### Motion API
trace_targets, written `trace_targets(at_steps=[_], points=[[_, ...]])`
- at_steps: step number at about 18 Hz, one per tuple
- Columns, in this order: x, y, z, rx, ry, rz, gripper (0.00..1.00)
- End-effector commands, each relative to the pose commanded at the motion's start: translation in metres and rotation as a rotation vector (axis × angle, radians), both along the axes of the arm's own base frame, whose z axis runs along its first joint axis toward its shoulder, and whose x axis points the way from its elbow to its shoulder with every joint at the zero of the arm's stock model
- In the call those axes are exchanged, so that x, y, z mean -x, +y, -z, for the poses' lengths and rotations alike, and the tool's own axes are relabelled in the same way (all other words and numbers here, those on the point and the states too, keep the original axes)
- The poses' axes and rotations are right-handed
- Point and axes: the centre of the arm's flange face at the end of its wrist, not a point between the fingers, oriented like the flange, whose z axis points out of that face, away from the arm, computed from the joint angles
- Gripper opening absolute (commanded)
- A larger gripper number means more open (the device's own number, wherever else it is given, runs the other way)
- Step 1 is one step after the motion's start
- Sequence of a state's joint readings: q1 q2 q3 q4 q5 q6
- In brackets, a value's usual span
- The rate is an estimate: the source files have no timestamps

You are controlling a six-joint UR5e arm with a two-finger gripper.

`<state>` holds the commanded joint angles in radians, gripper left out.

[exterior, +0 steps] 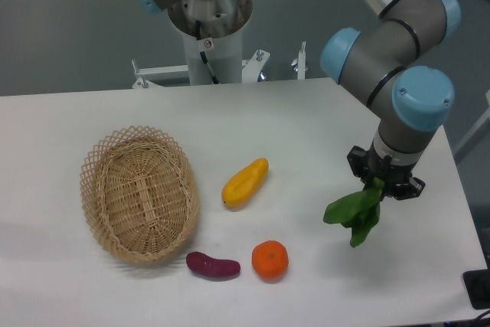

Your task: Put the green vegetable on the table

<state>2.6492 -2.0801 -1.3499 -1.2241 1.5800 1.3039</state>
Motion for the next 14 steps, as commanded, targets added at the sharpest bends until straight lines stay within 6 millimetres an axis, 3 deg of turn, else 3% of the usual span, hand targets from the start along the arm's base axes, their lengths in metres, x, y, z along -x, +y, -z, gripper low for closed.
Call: trace_targets(at_steps=[14], points=[[-0.0033, 0.0001, -0.0021, -0.005, -0.003, 0.002, 0.23]])
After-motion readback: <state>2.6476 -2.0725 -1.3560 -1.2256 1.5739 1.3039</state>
